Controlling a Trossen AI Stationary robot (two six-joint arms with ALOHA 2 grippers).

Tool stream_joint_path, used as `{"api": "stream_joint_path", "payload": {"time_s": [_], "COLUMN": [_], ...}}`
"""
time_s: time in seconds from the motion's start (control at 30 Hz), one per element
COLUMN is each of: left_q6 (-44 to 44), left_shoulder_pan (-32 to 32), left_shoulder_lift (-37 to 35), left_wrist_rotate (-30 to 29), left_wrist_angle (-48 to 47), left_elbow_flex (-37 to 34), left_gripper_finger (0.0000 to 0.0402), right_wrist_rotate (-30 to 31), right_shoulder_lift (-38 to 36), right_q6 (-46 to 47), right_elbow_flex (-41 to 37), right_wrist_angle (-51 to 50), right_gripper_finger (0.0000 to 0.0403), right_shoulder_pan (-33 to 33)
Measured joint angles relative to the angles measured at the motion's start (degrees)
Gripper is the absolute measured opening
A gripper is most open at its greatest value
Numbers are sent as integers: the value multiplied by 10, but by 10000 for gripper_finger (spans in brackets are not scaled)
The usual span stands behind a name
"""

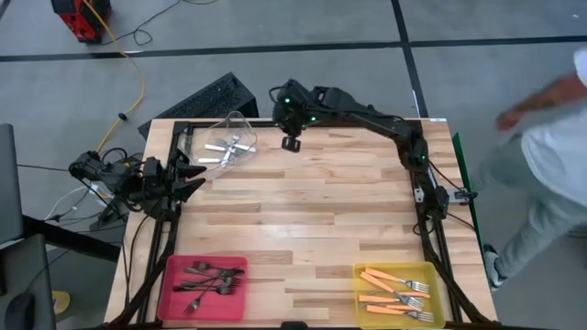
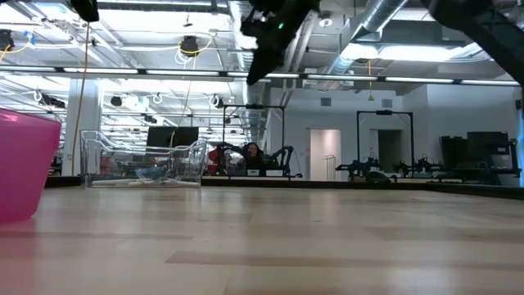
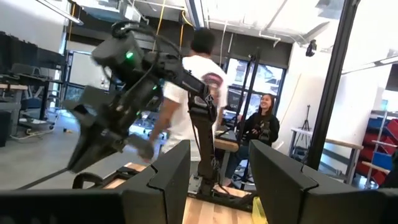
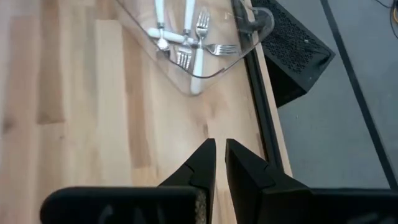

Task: Sort silverware by color (type)
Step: Return to Home Position

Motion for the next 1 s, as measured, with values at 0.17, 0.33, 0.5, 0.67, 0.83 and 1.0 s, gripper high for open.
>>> {"api": "stream_joint_path", "payload": {"time_s": [0.17, 0.33, 0.5, 0.67, 0.83, 1.0], "left_q6": [0, 0, 0, 0, 0, -1], "left_shoulder_pan": [0, 0, 0, 0, 0, 0], "left_shoulder_lift": [0, 0, 0, 0, 0, 0], "left_wrist_rotate": [3, 6, 6, 6, 6, 6], "left_wrist_angle": [10, 9, 9, 8, 8, 7], "left_elbow_flex": [0, 0, 0, 0, 0, 0], "left_gripper_finger": [151, 151, 151, 151, 151, 151], "right_wrist_rotate": [-1, 1, 0, 0, 0, 0], "right_shoulder_lift": [-50, -97, -164, -240, -318, -400], "right_q6": [-5, -4, -4, 0, 31, 54], "right_elbow_flex": [2, 0, 1, 0, 1, -39], "right_wrist_angle": [-60, -124, -173, -205, -230, -231], "right_gripper_finger": [61, 61, 60, 60, 60, 60], "right_shoulder_pan": [-8, -18, -19, -19, -19, -11]}}
